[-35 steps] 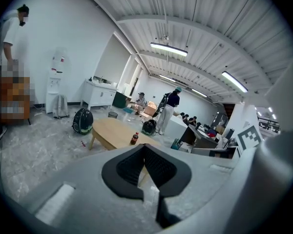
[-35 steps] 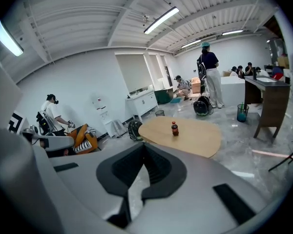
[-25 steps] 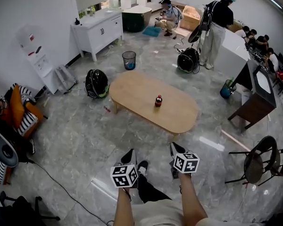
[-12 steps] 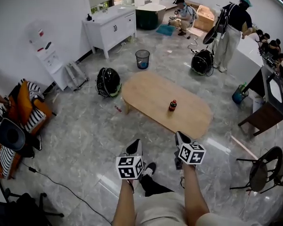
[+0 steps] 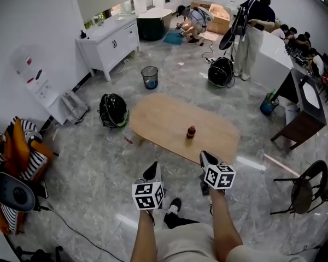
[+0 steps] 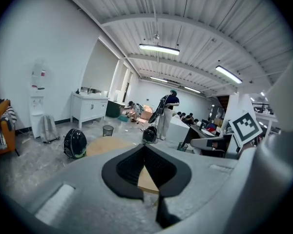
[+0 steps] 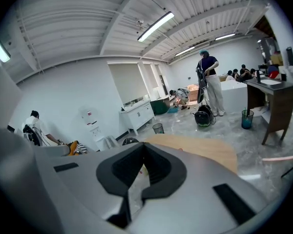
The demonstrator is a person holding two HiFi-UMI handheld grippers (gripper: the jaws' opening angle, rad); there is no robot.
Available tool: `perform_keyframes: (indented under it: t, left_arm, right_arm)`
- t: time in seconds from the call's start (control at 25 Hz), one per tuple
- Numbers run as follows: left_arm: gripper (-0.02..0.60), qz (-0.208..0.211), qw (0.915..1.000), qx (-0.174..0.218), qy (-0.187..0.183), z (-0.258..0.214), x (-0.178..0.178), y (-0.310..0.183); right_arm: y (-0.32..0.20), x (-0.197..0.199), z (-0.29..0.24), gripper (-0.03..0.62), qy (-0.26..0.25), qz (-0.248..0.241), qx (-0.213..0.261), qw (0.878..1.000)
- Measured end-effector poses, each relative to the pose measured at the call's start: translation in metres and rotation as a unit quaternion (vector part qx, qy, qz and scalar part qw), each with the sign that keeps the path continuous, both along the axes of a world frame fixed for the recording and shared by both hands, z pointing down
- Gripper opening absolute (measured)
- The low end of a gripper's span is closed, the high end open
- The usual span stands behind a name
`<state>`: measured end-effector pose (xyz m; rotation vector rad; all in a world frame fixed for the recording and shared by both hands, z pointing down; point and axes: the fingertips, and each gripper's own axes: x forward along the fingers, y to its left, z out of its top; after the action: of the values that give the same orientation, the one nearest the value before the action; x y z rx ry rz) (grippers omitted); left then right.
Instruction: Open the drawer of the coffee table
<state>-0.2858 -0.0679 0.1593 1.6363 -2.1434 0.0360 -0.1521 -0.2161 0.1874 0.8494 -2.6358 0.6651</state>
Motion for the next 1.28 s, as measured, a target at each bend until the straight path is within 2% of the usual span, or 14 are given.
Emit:
perform_keyframes:
  t: [0.2,0.48,0.72,0.84,0.96,1.08,1.16,1.28]
  left_arm:
    - [0.011,0.034,0.9989,-0.028,-0.018,0.006,-0.010,-0.037]
    - [0.011,0.071,0.9951,-0.065,-0.023,0.031,-0.040,-0.077]
    - [0.011,0.118,0.9902,-0.074,-0.010,0.049,-0.039,-0.117]
    - [0.011,0.152,0.9851,-0.080,-0.004,0.059,-0.029,-0.129]
    - [0.011,0.183,0.9800,-0.077,0.004,0.070,-0.021,-0.134]
    - [0.011,0.221,0.9719,-0.080,0.009,0.076,-0.019,-0.137]
    - [0.011,0.251,0.9642,-0.083,0.019,0.079,-0.018,-0.133]
    - [0.011,0.297,0.9516,-0.073,0.033,0.080,-0.012,-0.124]
  right_arm:
    - [-0.039,-0.004,0.008,0.015,0.001,0.033,-0.009,0.999]
    - [-0.073,-0.035,0.033,0.015,-0.011,0.063,-0.037,0.997]
    - [-0.082,-0.016,0.056,0.015,0.010,0.106,-0.050,0.993]
    - [-0.076,0.013,0.067,0.015,0.030,0.143,-0.057,0.988]
    - [-0.065,0.045,0.082,0.015,0.037,0.198,-0.075,0.977]
    - [-0.049,0.058,0.083,0.015,0.046,0.238,-0.081,0.967]
    - [-0.035,0.059,0.076,0.015,0.065,0.250,-0.063,0.964]
    - [-0.016,0.059,0.058,0.015,0.091,0.266,-0.012,0.960]
